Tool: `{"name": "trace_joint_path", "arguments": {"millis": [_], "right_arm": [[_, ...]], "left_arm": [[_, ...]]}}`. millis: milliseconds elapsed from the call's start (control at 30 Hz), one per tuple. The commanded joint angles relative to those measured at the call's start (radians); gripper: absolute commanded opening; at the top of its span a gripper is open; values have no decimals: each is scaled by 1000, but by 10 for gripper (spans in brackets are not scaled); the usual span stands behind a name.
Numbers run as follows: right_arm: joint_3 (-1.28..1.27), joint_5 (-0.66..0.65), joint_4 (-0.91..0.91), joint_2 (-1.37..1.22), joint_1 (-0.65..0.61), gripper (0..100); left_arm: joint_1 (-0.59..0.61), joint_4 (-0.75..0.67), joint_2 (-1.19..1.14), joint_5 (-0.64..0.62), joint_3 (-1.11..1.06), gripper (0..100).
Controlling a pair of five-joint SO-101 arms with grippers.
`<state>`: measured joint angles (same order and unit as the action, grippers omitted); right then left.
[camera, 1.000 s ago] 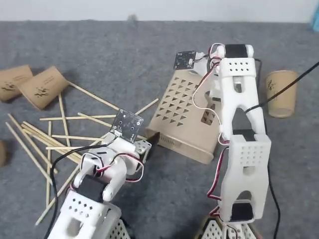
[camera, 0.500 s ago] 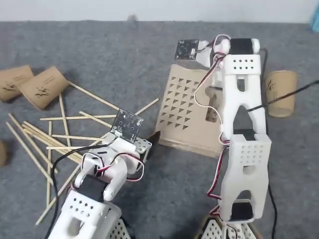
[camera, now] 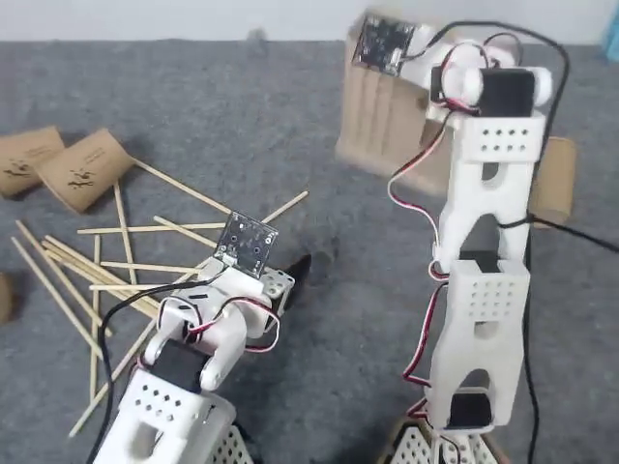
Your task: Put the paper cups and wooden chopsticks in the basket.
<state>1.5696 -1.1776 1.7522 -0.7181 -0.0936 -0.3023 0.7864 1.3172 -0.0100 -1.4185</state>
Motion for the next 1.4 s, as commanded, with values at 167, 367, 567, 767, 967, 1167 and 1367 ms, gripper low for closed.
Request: {"name": "trace_joint_path", "arguments": {"millis": [167, 367, 567, 767, 967, 1167, 1367], "right_arm": [[101, 129, 45, 16, 8, 6], [112, 178, 45, -59, 12, 6], [109, 222, 48, -96, 2, 6], [109, 227, 51, -183, 13, 6], [-31, 226, 53, -174, -2, 65], [-295, 219, 50, 51, -42, 205], [-577, 198, 47, 358, -62, 209]], "left_arm": [[9, -77, 0, 20, -27, 188], [12, -84, 0, 20, -31, 188], [12, -86, 0, 20, -33, 188], [14, -89, 0, 21, -36, 188], [6, -91, 6, 51, -50, 188], [6, -91, 6, 52, -50, 188], [6, -91, 6, 54, -50, 188]]}}
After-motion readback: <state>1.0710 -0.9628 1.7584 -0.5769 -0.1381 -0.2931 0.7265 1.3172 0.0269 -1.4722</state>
